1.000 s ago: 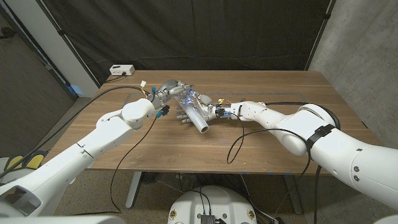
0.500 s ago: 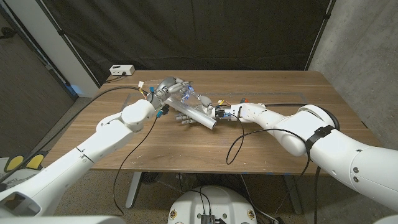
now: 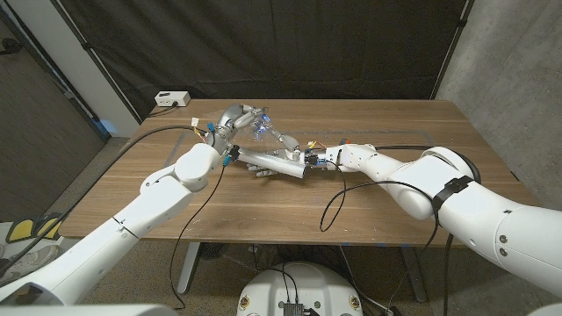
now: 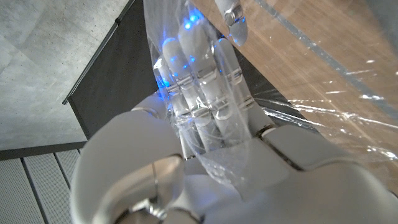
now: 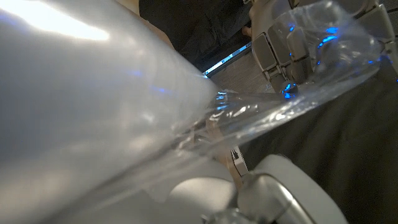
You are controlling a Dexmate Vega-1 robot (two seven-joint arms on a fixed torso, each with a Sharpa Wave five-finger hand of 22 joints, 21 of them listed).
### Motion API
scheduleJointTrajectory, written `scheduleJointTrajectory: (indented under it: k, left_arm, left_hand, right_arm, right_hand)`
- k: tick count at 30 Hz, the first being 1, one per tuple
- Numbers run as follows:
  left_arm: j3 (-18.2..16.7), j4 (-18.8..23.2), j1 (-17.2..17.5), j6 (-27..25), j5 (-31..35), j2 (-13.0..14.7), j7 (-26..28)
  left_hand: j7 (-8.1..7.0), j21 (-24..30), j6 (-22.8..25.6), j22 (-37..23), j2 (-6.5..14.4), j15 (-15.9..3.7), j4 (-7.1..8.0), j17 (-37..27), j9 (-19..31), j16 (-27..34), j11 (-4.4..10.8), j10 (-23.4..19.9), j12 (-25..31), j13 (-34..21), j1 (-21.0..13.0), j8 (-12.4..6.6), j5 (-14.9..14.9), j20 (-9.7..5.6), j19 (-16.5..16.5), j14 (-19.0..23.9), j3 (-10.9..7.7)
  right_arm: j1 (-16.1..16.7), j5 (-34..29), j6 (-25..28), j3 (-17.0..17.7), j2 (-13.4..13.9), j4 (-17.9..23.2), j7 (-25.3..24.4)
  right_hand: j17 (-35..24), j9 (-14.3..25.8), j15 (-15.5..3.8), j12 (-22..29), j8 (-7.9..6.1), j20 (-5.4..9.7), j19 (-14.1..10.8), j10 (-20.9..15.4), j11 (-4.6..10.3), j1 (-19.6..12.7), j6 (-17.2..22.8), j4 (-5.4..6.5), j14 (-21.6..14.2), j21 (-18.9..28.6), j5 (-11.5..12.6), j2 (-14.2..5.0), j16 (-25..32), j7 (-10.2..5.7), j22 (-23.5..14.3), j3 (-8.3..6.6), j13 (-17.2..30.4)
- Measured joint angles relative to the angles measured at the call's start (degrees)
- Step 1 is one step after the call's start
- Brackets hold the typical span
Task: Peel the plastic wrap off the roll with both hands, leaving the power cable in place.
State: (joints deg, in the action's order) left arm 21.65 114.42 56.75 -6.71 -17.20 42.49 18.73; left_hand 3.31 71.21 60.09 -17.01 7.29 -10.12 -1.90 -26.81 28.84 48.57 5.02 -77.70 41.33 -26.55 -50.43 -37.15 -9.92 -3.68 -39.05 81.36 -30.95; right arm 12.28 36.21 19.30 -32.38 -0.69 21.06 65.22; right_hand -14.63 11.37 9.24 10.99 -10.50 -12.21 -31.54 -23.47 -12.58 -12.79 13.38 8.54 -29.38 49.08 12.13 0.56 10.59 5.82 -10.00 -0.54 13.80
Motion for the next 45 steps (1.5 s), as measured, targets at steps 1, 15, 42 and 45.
scheduleJointTrajectory:
  k: [1,15,42,45]
  left_arm:
    - [0.0,0.0,0.0,0.1,0.1,0.0,0.2]
    - [-1.0,0.1,1.8,2.7,4.0,-4.5,6.6]
    - [-1.9,-1.4,1.6,4.1,6.2,-10.4,11.1]
    - [-2.1,-1.7,1.6,4.6,6.1,-10.7,11.3]
  left_hand:
    - [0.0,0.2,0.0,0.0,-0.1,0.0,0.0,0.0,0.1,0.0,0.0,0.0,0.1,0.1,-0.1,0.0,0.0,0.0,0.0,0.0,0.0]
    - [-0.02,1.5,0.0,1.0,-0.4,-0.31,-0.06,0.5,0.8,0.8,0.11,-0.1,0.6,0.4,0.3,0.0,0.0,0.0,0.0,0.3,-0.87]
    - [-0.54,4.0,0.5,3.1,-0.9,-0.3,0.24,2.1,0.8,1.7,0.71,-0.1,1.7,0.8,0.8,0.36,0.0,0.2,0.4,0.3,-2.3]
    - [-0.63,4.4,0.6,3.3,-0.9,-0.3,0.23,2.1,0.8,2.1,0.72,-0.1,1.7,1.0,0.8,0.36,0.0,0.2,0.4,0.3,-2.46]
  right_arm:
    - [0.0,0.0,0.0,0.0,0.0,0.0,0.0]
    - [-0.1,0.2,0.4,0.1,0.0,-0.1,-0.5]
    - [-1.1,1.5,6.4,2.5,-0.6,-0.9,-5.1]
    - [-1.3,1.6,6.9,2.9,-0.7,-1.0,-5.8]
  right_hand:
    - [0.0,0.0,0.0,0.0,0.0,-0.01,0.2,0.0,-0.02,0.0,-0.1,0.0,0.0,0.0,0.0,0.0,0.0,-0.13,0.0,0.0,0.0]
    - [0.4,0.0,0.0,0.0,0.0,0.03,0.4,0.5,0.1,0.2,-0.5,0.0,0.6,-0.4,0.0,-0.23,0.0,0.11,0.0,0.0,-0.2]
    - [3.7,0.2,-2.78,4.7,-2.48,13.96,-29.1,-17.3,-0.08,1.2,9.9,-0.87,-24.4,2.7,3.3,-4.85,6.3,2.85,-0.3,2.13,-2.1]
    - [3.7,0.2,-2.7,4.7,-2.48,14.16,-30.4,-17.9,-0.09,1.2,10.0,-0.64,-25.0,2.8,3.3,-4.83,6.2,2.79,-0.3,2.72,-2.1]
